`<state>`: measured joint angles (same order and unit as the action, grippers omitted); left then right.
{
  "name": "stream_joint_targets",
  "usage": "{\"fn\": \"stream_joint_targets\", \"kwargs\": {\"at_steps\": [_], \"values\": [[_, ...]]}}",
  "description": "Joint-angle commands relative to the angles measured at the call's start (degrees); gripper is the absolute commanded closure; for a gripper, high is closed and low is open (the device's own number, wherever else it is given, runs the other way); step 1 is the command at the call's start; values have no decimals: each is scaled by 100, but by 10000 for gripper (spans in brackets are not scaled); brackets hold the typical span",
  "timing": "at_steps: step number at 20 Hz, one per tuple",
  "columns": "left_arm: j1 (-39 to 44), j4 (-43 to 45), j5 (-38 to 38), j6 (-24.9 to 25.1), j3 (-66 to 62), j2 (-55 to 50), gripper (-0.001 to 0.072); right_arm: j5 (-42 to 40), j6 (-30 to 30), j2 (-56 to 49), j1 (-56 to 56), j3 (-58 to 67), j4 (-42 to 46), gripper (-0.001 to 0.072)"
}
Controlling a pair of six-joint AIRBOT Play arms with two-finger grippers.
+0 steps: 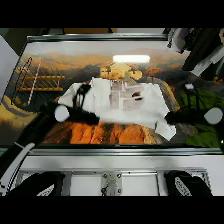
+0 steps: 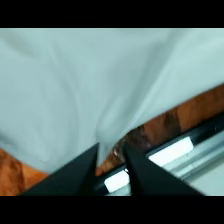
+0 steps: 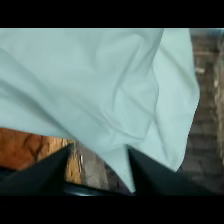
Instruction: Fold the clothes and pants, and hang the long-sleeved shirts on hangers.
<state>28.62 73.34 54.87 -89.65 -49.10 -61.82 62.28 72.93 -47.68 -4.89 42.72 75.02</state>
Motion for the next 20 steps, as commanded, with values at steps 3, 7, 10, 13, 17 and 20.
{"fn": "stream_joint_targets", "kwargs": {"at_steps": [3,7,10,13,17,20], "values": [[741,26,-238,-289,1217,638,75,122,-4,944,7,-813,133,65],[358,15,-227,-446,844,874,75,334,358,1381,37,-527,37,68],[170,7,-236,-599,575,590,76,785,678,1263,581,-527,44,252],[264,24,-240,-876,282,160,76,586,1541,929,1606,-527,260,255],[271,59,-411,-1421,160,-79,76,695,4153,289,3206,-527,1810,278],[271,55,-758,-1635,463,201,76,782,6159,-315,4310,-527,2706,366]]}}
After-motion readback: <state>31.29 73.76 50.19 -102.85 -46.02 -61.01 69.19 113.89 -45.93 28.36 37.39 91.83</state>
